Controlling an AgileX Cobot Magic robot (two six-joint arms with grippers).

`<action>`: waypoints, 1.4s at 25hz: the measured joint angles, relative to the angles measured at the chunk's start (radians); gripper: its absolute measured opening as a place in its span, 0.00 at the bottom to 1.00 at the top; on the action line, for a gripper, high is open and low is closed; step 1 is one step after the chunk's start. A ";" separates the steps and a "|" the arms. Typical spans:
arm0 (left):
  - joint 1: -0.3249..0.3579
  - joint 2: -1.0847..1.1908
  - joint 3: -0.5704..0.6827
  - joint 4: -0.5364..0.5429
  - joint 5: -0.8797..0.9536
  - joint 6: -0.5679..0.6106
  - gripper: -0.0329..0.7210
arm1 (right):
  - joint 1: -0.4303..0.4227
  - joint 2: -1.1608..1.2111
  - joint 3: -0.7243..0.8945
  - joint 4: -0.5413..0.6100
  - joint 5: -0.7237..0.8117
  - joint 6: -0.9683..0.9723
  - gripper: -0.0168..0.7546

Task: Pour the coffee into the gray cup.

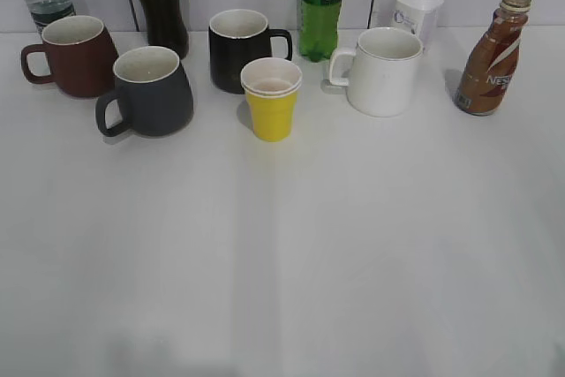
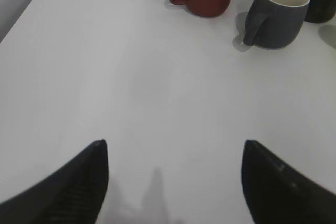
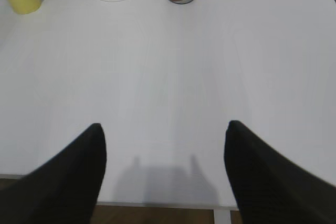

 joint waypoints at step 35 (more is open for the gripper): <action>0.000 0.081 -0.008 -0.006 -0.571 0.000 0.79 | 0.000 0.000 0.000 0.000 0.000 0.000 0.73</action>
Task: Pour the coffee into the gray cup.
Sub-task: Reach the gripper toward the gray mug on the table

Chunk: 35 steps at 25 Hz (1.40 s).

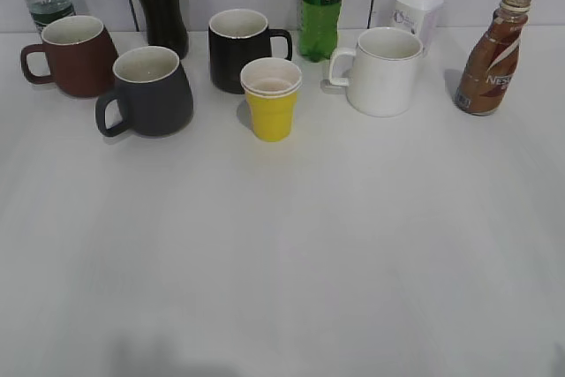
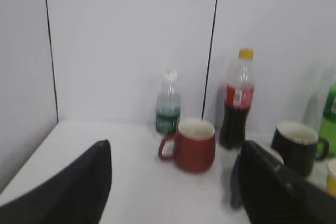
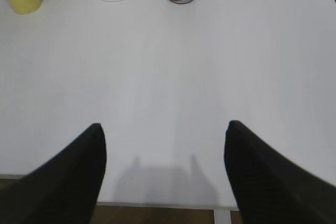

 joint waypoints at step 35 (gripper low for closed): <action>-0.276 1.356 0.083 0.056 -1.214 0.000 0.64 | 0.000 0.000 0.000 0.000 -0.001 0.000 0.73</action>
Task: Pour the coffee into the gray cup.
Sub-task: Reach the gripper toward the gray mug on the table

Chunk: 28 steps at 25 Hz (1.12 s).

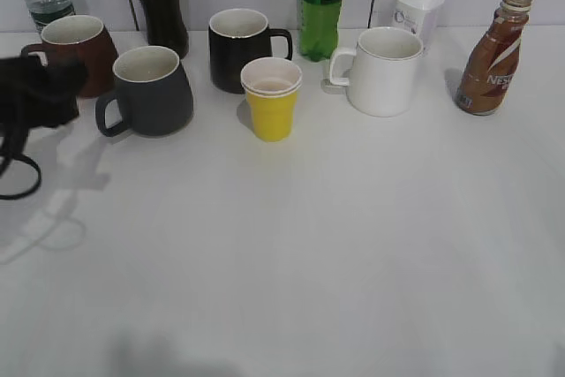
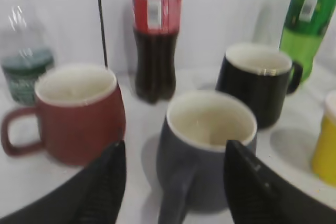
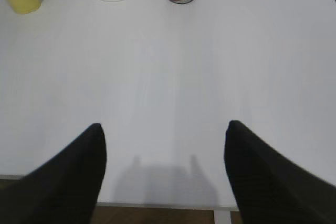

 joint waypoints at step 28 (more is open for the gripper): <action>-0.003 0.457 -0.014 -0.094 -0.389 0.061 0.63 | 0.000 0.000 0.000 0.000 0.001 0.000 0.73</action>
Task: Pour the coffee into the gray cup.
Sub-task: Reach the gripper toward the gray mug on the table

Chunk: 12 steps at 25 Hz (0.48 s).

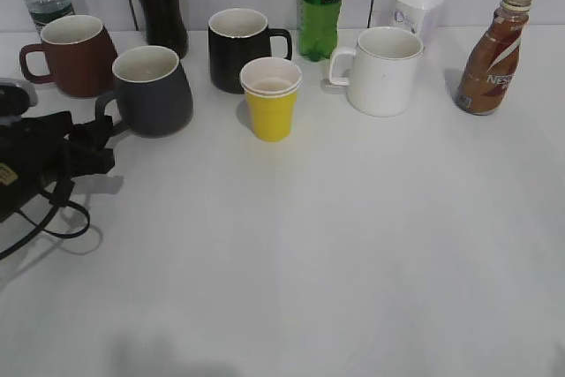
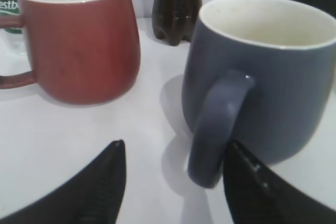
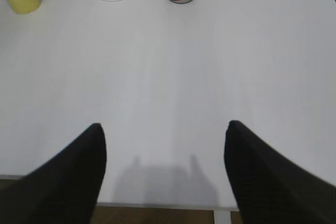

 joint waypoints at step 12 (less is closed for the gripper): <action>0.001 0.055 -0.070 -0.091 -0.002 0.002 0.61 | 0.000 0.000 0.000 0.000 0.000 0.000 0.73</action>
